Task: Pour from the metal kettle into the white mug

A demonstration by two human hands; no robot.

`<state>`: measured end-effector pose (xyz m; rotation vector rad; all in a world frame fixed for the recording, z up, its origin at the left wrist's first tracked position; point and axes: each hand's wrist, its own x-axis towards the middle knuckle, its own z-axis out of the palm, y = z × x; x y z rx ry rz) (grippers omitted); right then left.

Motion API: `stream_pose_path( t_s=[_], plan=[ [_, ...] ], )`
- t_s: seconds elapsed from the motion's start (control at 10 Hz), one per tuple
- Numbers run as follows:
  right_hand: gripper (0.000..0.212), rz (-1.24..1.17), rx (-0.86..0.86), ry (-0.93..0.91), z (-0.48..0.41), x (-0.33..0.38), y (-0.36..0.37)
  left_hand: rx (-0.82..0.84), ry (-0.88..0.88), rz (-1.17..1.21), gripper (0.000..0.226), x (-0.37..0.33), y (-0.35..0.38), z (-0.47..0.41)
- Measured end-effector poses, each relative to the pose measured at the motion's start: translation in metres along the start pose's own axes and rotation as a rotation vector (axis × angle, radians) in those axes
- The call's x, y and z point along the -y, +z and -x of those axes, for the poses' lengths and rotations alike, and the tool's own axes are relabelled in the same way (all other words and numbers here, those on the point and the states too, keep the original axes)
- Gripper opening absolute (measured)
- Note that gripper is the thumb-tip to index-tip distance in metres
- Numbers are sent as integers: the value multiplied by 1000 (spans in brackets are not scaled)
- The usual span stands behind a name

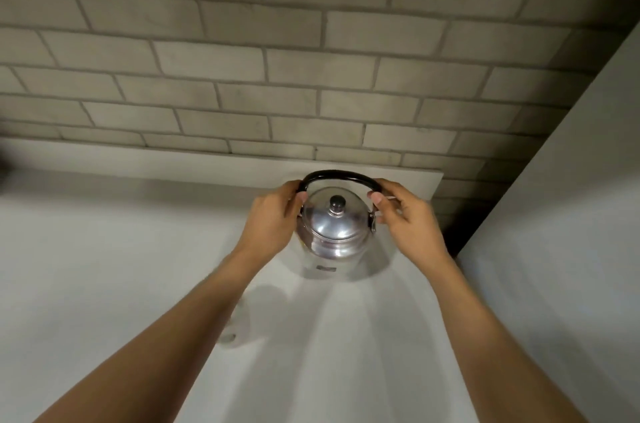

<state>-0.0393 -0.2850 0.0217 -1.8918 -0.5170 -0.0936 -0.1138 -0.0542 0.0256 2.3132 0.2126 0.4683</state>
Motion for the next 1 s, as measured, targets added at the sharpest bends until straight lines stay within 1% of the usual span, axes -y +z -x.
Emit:
stream_pose_path(
  t_s=[0.1, 0.2, 0.3, 0.4, 0.5, 0.6, 0.8, 0.9, 1.0],
  plan=[
    [31, 8, -28, 41, -30, -16, 17, 9, -32, -35, 27, 14, 5, -30],
    [23, -13, -7, 99, -58, -33, 29, 55, -119, -77, 29, 28, 13, -62],
    [25, 1, 12, 134, -80, -46, 38, 145, -197, -95, 31, 43, 23, -91],
    [26, 44, 32, 140, -92, -52, 43, 167, -221, -74, 29, 51, 29, -103],
    [27, 50, 35, 145, -98, -55, 44, 204, -216, -113, 26, 56, 33, -106],
    [28, 58, 41, 161, -103, -60, 48, 219, -235, -104, 27, 59, 34, -112],
    [27, 6, 34, 203, -102, -69, 56, 217, -245, -91, 29, 67, 37, -115],
    [31, 13, 47, 210, -104, -70, 57, 205, -262, -60, 31, 69, 38, -117],
    [44, 108, 76, 222, -101, -69, 53, 211, -307, -21, 45, 62, 34, -119]
  ],
)
